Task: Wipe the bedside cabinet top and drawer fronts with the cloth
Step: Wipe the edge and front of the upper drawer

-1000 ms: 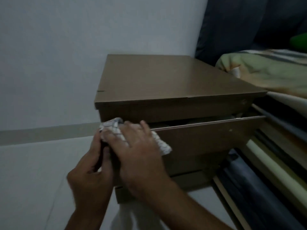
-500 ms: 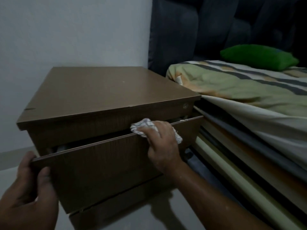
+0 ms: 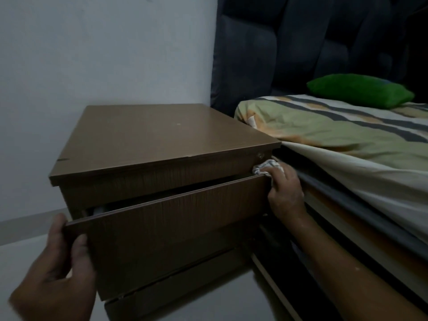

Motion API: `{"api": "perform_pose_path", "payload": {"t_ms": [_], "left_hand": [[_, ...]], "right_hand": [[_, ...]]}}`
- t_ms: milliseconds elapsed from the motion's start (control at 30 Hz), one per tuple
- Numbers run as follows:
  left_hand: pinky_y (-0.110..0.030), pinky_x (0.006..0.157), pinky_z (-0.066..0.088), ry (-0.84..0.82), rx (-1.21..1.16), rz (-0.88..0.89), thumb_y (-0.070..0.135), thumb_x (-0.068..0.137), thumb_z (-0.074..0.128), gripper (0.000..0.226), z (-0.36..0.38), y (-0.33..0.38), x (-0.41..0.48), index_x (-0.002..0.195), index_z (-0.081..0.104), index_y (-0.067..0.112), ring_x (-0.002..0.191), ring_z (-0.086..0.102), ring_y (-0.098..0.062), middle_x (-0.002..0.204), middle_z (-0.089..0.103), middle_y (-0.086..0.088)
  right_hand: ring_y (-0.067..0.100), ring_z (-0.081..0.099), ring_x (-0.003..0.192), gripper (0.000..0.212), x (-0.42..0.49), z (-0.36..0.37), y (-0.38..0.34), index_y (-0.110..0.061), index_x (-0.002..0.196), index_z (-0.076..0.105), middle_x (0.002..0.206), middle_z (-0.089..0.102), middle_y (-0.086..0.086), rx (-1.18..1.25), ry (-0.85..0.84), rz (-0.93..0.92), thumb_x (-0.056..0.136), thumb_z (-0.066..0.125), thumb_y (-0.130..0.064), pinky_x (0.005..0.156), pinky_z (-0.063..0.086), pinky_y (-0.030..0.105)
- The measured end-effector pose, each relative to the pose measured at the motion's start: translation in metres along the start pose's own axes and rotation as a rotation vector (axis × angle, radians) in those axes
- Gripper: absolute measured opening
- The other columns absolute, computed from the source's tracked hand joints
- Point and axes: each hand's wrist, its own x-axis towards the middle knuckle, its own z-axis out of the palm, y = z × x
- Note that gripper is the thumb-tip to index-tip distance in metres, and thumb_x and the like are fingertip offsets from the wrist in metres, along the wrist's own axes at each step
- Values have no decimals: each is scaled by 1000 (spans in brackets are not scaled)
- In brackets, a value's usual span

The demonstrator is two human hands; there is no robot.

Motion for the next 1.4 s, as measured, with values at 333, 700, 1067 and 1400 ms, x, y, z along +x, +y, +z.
{"api": "perform_pose_path", "payload": {"t_ms": [333, 700, 1067, 1400], "left_hand": [[-16, 100, 49, -21, 263, 590, 17, 95, 64, 52, -29, 68, -32, 145, 52, 12, 111, 65, 1, 133, 65, -10], [-32, 108, 48, -117, 349, 662, -6, 86, 72, 63, -25, 78, -36, 143, 47, -7, 140, 48, -30, 155, 39, -23], [-9, 111, 35, -63, 340, 625, -1, 82, 76, 63, -25, 74, -35, 140, 52, -4, 132, 51, -12, 149, 50, -17], [-29, 113, 45, -149, 337, 543, 20, 88, 65, 67, -27, 63, -30, 151, 44, 12, 134, 54, -18, 159, 41, -3]], "right_hand": [[36, 55, 109, 43, 16, -24, -18, -6, 116, 66, 116, 65, 19, 43, 277, 78, 82, 50, 13, 100, 40, 35], [31, 45, 128, 65, -43, 27, -240, -15, 143, 51, 134, 52, 19, 388, -154, -354, 80, 52, 4, 112, 35, 39], [26, 54, 111, 33, -54, 57, -248, -18, 121, 67, 116, 62, 10, 294, -72, -402, 92, 50, -18, 100, 38, 42], [26, 57, 97, 24, -31, 45, -140, -9, 103, 73, 100, 65, 11, 206, 146, -355, 84, 56, -8, 89, 40, 40]]}}
